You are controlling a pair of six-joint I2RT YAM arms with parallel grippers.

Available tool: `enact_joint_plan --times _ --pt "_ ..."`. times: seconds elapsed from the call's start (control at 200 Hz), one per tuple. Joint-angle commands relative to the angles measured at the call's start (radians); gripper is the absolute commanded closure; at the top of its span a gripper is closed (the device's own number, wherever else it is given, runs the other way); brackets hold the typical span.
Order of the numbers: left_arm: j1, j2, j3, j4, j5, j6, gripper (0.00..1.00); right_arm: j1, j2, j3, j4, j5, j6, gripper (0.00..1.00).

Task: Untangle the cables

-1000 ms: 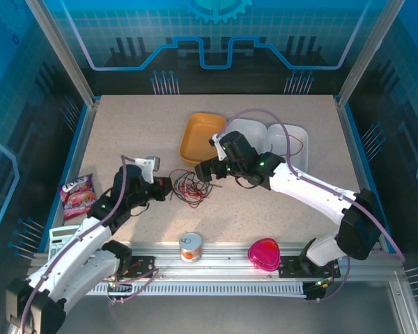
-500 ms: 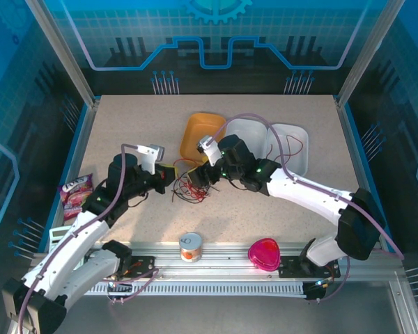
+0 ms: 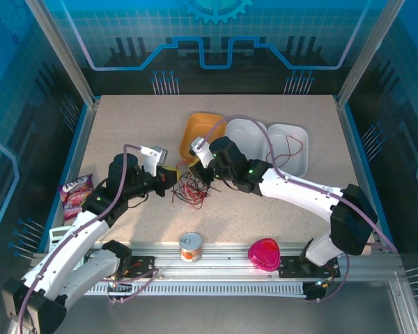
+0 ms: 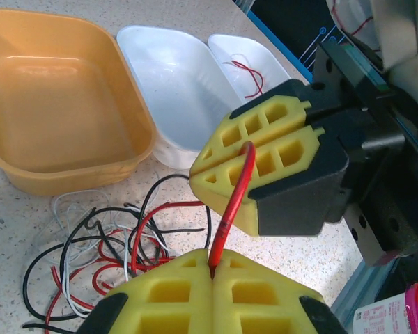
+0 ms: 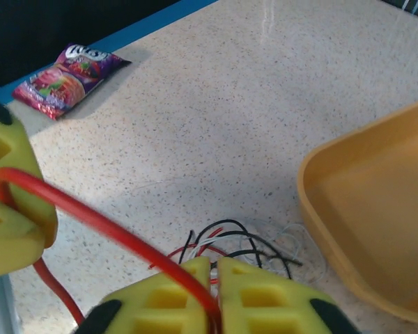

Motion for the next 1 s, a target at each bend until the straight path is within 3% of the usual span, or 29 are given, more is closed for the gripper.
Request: enact_joint_plan --times 0.0,0.045,0.12,0.33,0.37,0.41,0.71,0.996 --pt "-0.008 0.0 0.022 0.02 0.014 -0.002 0.98 0.012 -0.045 0.008 0.035 0.034 0.013 1.0" --pt "-0.007 -0.001 0.017 0.026 -0.003 -0.008 0.92 0.01 -0.058 0.008 0.024 0.047 0.023 1.0" --pt "-0.006 -0.01 0.004 0.042 -0.036 -0.024 0.63 0.011 -0.083 0.019 -0.009 0.071 0.035 1.0" --pt "-0.006 -0.072 -0.044 0.099 -0.111 -0.054 0.31 0.009 -0.161 0.07 -0.129 0.176 0.081 1.0" --pt "-0.006 -0.086 -0.053 0.108 -0.131 -0.058 0.2 0.011 -0.178 0.076 -0.137 0.19 0.085 1.0" --pt "-0.006 -0.1 -0.062 0.117 -0.149 -0.061 0.02 0.009 -0.197 0.082 -0.147 0.211 0.087 1.0" --pt "-0.006 -0.187 -0.132 0.171 -0.272 -0.1 0.01 0.005 -0.276 0.182 -0.201 0.344 0.019 1.0" --pt "-0.006 -0.141 -0.155 0.162 -0.299 -0.123 0.01 0.001 -0.295 0.302 -0.196 0.468 -0.082 1.0"
